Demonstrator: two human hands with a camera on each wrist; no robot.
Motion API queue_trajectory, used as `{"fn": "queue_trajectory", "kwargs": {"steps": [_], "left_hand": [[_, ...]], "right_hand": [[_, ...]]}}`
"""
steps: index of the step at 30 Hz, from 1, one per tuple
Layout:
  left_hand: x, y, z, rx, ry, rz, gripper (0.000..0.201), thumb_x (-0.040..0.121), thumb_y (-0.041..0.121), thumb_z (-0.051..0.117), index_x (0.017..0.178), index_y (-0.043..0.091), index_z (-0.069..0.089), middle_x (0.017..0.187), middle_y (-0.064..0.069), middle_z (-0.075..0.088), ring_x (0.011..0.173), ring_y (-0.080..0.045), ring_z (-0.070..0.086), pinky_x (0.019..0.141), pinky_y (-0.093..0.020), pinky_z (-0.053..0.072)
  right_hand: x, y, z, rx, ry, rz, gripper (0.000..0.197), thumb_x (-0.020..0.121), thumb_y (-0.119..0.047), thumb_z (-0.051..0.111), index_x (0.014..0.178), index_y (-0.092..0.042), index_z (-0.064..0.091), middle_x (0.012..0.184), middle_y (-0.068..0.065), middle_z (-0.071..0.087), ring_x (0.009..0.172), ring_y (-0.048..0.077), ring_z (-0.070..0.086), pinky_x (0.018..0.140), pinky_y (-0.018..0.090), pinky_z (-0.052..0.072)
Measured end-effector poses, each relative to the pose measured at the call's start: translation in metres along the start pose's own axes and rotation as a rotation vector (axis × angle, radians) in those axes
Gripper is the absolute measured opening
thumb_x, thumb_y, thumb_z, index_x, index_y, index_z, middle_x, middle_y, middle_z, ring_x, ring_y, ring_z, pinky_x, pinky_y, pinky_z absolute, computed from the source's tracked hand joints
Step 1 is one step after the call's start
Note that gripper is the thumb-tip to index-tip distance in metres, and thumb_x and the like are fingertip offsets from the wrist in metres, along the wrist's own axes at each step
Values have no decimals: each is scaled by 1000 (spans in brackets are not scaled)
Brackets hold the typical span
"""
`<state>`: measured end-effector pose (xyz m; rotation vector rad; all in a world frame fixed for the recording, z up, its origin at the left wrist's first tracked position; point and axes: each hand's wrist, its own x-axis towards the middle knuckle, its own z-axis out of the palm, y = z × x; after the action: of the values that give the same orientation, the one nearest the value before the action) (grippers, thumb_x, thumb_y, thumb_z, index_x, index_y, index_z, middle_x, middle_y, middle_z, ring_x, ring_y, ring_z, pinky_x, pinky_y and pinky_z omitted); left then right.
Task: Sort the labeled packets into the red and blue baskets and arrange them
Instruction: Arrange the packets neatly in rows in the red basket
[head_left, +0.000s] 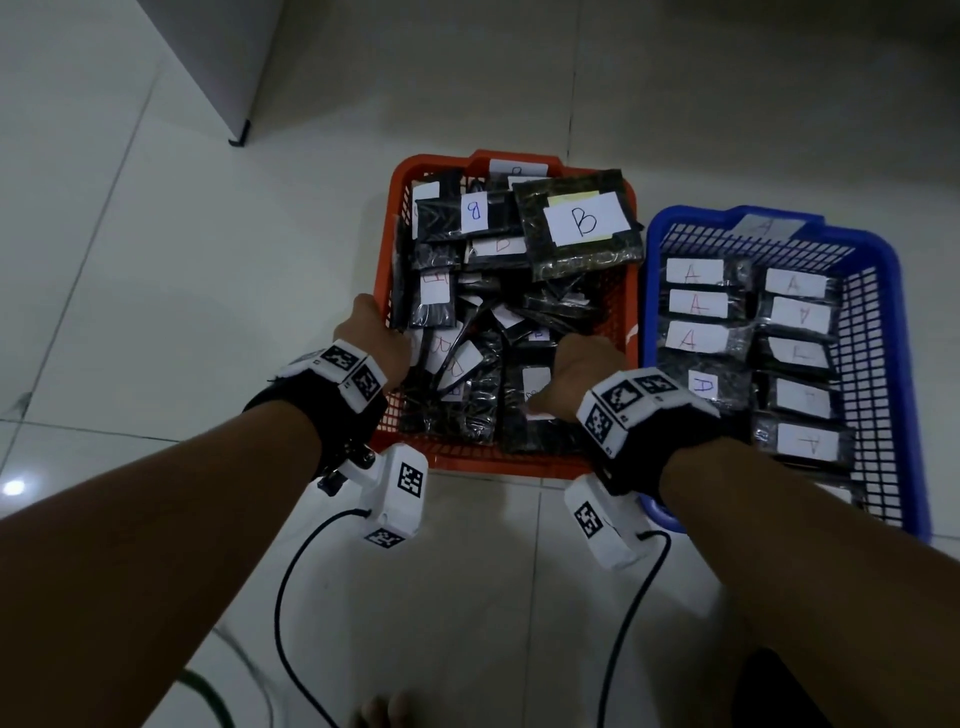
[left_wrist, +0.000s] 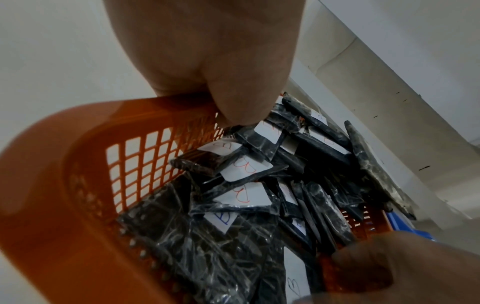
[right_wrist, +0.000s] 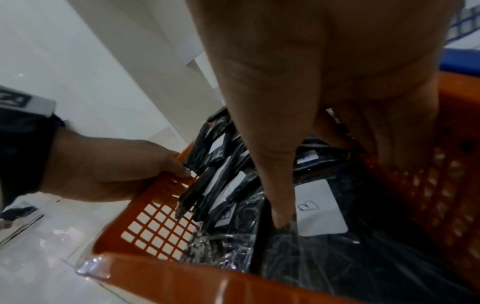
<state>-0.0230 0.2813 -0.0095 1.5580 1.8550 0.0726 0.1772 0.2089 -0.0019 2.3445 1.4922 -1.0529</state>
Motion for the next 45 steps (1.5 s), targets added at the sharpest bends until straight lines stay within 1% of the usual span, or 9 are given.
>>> {"fn": "queue_trajectory", "kwargs": {"steps": [4,7,16,19,23,29,33,38,45], "left_hand": [[-4,2,1,-12,12,-6,22,94,25,50,105,8,41,87,-8,50,94,-34,57,94,-50,44],[-5,1,2,-32,29,8,23,95,19,47,112,3,43,100,-18,58,93,-34,57,84,-39,45],[-3,-3,2,-27,8,-2,29,96,19,50,116,1,43,110,-21,60,91,-33,56,74,-33,38],[3,0,-4,-82,6,38,47,89,25,60,128,8,38,116,-14,59,88,-27,56,74,-31,41],[14,20,-11,-169,61,114,61,84,26,64,135,15,33,110,-5,56,90,-22,56,74,-27,41],[27,25,-6,-148,24,98,51,86,12,58,132,9,36,122,-14,54,100,-28,54,77,-31,41],[35,34,-7,-126,33,147,44,86,21,55,127,9,41,122,-14,53,103,-28,54,78,-32,41],[50,62,-11,-33,148,374,74,73,36,50,144,25,33,152,-8,32,140,-29,28,114,-48,28],[62,83,-9,262,-18,622,77,71,65,53,139,29,43,134,-3,54,123,-25,50,101,-45,44]], "right_hand": [[6,-7,7,-156,-125,-39,70,68,-40,85,124,-10,56,137,20,47,122,35,50,87,37,47],[13,-11,8,-316,-239,-13,86,58,-51,88,127,-11,54,148,28,24,127,36,44,89,37,50],[13,-6,11,-287,-104,-43,83,60,-50,88,125,-11,53,136,18,37,107,32,58,87,39,54],[8,-5,-2,-159,107,-87,43,78,-51,73,99,-16,61,102,7,62,84,25,63,70,31,52],[11,-4,-26,198,465,-16,30,86,-49,59,81,-21,67,78,-1,64,68,20,59,65,28,50],[37,-9,-46,1540,110,400,39,91,-49,50,102,-13,56,99,10,68,85,20,67,60,33,56],[53,-7,-41,1504,118,320,57,72,-71,66,93,-18,64,92,5,72,82,16,71,57,27,56],[63,-2,-43,1411,199,217,51,77,-55,74,102,-12,61,90,4,69,67,13,65,53,23,54],[62,12,-48,1410,160,183,46,80,-36,77,114,-9,61,102,5,67,81,15,66,61,26,59]]}}
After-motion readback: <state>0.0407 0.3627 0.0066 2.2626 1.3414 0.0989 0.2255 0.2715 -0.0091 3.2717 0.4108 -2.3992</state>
